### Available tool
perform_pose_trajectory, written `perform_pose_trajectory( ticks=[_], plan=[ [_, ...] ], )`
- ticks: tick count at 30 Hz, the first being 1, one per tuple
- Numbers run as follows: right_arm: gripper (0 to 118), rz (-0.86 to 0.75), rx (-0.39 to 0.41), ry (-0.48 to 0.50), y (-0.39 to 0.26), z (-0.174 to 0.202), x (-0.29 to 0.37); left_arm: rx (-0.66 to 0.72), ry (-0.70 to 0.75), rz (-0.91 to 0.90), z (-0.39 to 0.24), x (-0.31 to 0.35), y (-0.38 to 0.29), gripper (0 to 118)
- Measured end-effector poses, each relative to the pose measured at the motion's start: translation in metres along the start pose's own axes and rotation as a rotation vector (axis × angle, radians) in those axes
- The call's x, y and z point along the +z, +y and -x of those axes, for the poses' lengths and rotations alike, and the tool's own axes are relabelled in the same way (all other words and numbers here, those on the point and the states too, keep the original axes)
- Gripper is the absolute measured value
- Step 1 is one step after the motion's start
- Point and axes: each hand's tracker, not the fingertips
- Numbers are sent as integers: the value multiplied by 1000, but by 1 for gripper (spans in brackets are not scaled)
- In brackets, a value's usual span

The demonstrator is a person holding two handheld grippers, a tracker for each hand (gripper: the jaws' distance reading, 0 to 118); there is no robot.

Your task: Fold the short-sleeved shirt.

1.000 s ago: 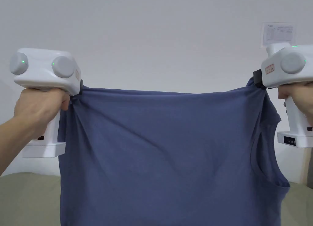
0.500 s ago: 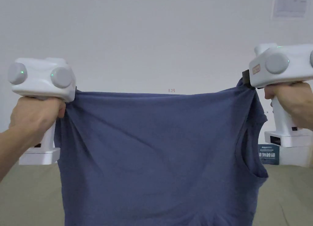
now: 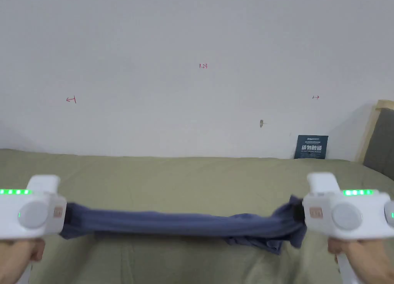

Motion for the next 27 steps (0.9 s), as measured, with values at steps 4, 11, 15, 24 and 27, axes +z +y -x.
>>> perform_pose_trajectory(
  ticks=[4,11,15,24,27],
  plan=[
    [7,26,-21,72,-96,-8,33,-37,-7,74,10,38,-76,2],
    [7,91,-24,106,-225,-7,123,-51,-35,160,28,117,-181,2],
    [7,133,22,120,-265,-6,155,-14,-48,182,40,151,-216,2],
    [7,188,-6,133,-307,-13,186,48,-80,243,56,189,-264,2],
    [7,196,-30,130,-308,-15,183,50,-83,256,54,186,-268,2]
  ],
)
